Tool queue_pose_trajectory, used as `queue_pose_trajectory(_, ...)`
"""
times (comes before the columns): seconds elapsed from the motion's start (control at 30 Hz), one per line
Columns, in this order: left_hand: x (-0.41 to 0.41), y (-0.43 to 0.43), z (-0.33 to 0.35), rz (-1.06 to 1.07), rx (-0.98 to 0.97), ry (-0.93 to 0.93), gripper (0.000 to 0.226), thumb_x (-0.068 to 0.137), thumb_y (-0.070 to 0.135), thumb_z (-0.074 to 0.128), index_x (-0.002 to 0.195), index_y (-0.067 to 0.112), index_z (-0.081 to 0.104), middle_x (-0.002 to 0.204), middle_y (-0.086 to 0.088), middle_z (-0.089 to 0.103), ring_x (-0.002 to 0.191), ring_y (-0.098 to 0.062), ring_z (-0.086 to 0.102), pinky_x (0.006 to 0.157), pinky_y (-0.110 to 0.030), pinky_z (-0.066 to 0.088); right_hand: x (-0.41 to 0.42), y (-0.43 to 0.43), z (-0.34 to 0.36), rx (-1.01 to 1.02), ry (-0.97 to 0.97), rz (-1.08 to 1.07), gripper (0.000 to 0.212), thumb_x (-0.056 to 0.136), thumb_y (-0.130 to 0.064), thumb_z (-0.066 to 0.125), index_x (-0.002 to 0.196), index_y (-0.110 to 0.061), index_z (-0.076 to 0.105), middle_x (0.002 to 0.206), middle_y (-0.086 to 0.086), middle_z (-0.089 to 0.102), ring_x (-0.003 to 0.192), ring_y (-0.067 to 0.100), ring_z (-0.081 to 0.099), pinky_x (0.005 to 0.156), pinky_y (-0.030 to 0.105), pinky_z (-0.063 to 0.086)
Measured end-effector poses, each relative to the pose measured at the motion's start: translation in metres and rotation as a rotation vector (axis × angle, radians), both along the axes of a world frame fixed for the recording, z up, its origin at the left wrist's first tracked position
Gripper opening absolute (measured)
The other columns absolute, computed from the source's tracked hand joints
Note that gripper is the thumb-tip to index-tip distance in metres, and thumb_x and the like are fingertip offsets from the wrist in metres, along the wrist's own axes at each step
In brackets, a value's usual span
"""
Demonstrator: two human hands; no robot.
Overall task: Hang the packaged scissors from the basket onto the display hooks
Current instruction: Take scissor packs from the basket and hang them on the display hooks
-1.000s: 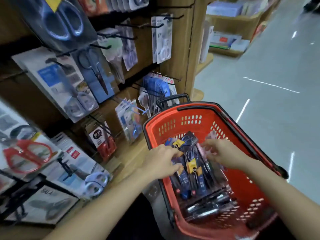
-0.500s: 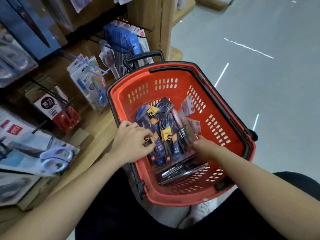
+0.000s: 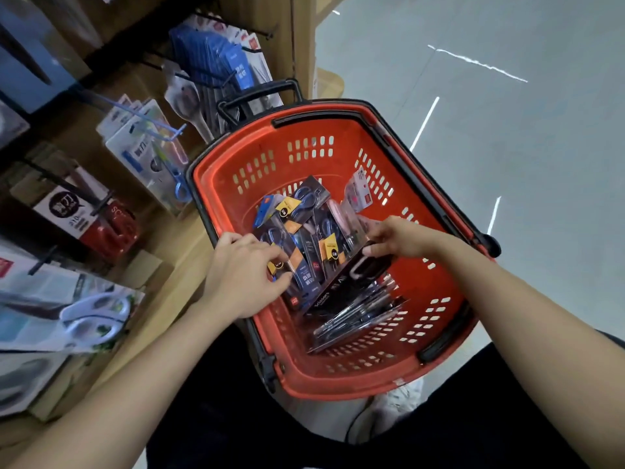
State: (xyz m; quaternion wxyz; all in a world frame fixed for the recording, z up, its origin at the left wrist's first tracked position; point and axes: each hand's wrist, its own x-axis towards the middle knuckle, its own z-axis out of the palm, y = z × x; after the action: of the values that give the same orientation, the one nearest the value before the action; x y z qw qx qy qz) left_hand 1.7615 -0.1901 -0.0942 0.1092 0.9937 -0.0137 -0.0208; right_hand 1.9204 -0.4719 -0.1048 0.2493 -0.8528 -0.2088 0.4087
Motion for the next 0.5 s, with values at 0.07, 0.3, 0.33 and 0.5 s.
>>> queue_pose_trajectory(0.07,0.000,-0.001,0.001,-0.001,0.009,0.012,0.036,0.092,0.065,0.053,0.109,0.040,0.073,0.102,0.020,0.074,0.100,-0.007,0.058,0.096,-0.033,0.026,0.001,-0.001,0.007,0.034,0.017,-0.040,0.014,0.097,-0.022,0.070,0.099,-0.009,0.075,0.097,0.011,0.076,0.093,0.026,0.074,0.086,0.043,0.061)
queue_pose_trajectory(0.3,0.003,-0.005,0.010,0.015,-0.068,0.027,0.054,0.093,0.067,0.053,0.136,0.036,0.058,0.121,0.016,0.071,0.112,-0.010,0.063,0.097,-0.035,0.029,0.001,-0.015,0.032,0.282,0.074,-0.354,0.026,0.104,-0.027,0.059,0.106,-0.004,0.069,0.086,0.000,0.073,0.078,0.014,0.070,0.064,0.024,0.054)
queue_pose_trajectory(0.33,0.004,-0.005,0.010,0.030,-0.089,0.032,0.060,0.093,0.067,0.053,0.143,0.033,0.054,0.128,0.013,0.068,0.117,-0.012,0.062,0.099,-0.036,0.031,0.000,-0.017,0.033,0.300,0.067,-0.390,0.029,0.105,-0.030,0.058,0.109,-0.003,0.068,0.088,0.001,0.072,0.079,0.014,0.067,0.063,0.024,0.052)
queue_pose_trajectory(0.5,0.016,-0.007,0.018,0.084,-0.129,0.083,0.078,0.094,0.053,0.064,0.158,0.020,0.035,0.154,-0.001,0.049,0.139,-0.024,0.050,0.111,-0.045,0.038,-0.011,-0.020,0.041,0.353,0.132,-0.536,0.023,0.106,-0.033,0.054,0.110,-0.018,0.072,0.098,0.002,0.075,0.086,0.012,0.067,0.070,0.030,0.048)
